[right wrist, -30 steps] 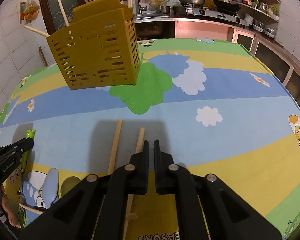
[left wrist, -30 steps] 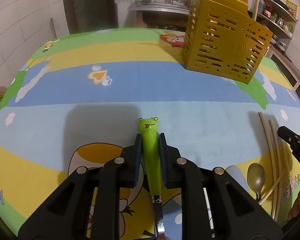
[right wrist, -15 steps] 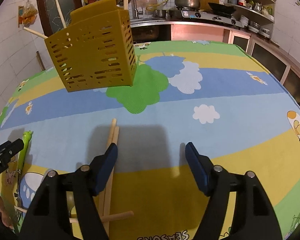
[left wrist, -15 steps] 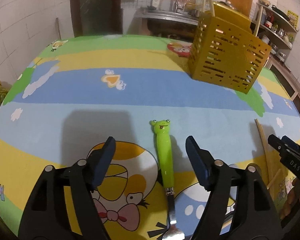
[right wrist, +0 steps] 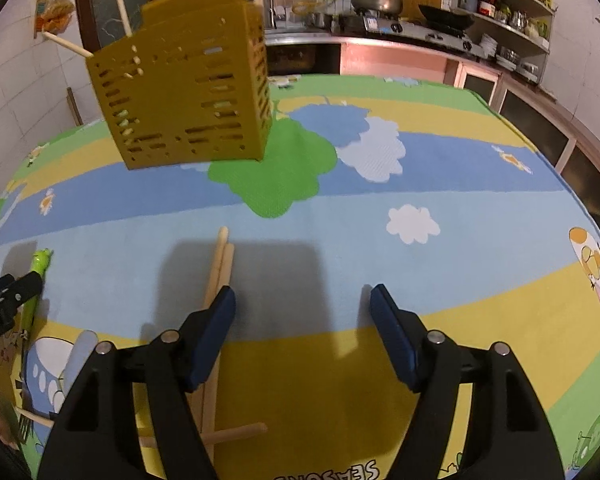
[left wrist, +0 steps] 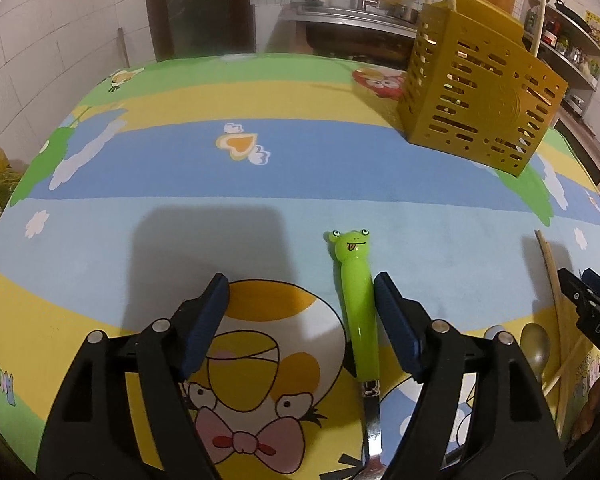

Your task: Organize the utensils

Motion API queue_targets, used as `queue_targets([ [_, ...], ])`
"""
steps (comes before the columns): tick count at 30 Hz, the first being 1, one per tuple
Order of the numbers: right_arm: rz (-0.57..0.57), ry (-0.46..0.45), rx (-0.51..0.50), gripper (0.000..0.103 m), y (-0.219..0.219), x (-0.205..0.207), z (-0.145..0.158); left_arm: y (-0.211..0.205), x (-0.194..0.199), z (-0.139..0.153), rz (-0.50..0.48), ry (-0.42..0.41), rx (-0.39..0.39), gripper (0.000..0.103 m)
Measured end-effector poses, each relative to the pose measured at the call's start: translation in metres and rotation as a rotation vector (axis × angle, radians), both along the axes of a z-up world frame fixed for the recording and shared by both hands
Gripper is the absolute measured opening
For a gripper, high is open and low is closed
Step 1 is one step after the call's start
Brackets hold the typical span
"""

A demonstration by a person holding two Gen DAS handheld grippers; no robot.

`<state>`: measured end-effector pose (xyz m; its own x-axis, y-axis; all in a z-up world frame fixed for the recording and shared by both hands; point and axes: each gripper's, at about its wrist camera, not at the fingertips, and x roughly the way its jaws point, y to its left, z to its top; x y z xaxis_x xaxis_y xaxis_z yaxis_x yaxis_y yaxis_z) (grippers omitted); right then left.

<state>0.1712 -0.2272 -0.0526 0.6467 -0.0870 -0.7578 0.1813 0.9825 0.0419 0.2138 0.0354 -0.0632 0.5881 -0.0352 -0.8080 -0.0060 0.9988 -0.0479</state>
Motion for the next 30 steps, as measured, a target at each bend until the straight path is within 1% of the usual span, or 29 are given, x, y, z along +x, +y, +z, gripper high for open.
queue_targets([
  [2,-0.008,-0.053,0.012,0.070,-0.002,-0.007,0.007,0.002,0.000,0.001,0.002,0.002,-0.011,0.073],
  [3,0.003,-0.066,0.013,0.070,-0.001,-0.008,0.009,0.002,-0.001,0.002,0.002,0.001,-0.016,0.073],
  [7,0.051,-0.006,0.008,0.070,0.007,0.000,0.002,0.002,-0.002,0.004,-0.002,-0.004,-0.021,0.073],
  [10,0.044,0.001,0.001,0.070,0.008,0.001,0.001,0.001,-0.001,0.000,-0.002,0.007,-0.007,0.073],
  [12,0.052,0.005,0.016,0.069,0.009,0.000,0.000,0.000,-0.001,0.000,-0.004,0.003,0.004,0.073],
  [14,0.066,0.033,0.015,0.068,0.013,0.000,-0.003,-0.002,-0.001,-0.001,-0.007,0.001,0.013,0.073],
  [15,0.066,0.036,0.001,0.067,0.015,0.000,-0.004,-0.003,-0.001,-0.002,-0.008,-0.001,0.021,0.073],
  [17,0.063,0.024,-0.001,0.061,0.015,-0.002,-0.002,-0.004,-0.002,-0.002,-0.012,-0.006,0.035,0.073],
  [21,0.059,0.003,0.055,0.061,0.008,-0.006,0.001,-0.005,-0.003,-0.001,-0.018,-0.003,0.023,0.073],
  [24,0.027,-0.036,0.033,0.061,0.005,-0.009,0.009,-0.005,-0.003,-0.001,-0.021,-0.002,0.025,0.073],
  [27,0.033,0.006,0.008,0.061,0.007,-0.003,0.002,-0.006,-0.004,-0.001,-0.024,-0.002,0.027,0.073],
  [30,0.029,0.010,0.000,0.061,0.008,-0.003,0.002,-0.006,-0.004,-0.002,-0.025,-0.002,0.028,0.073],
])
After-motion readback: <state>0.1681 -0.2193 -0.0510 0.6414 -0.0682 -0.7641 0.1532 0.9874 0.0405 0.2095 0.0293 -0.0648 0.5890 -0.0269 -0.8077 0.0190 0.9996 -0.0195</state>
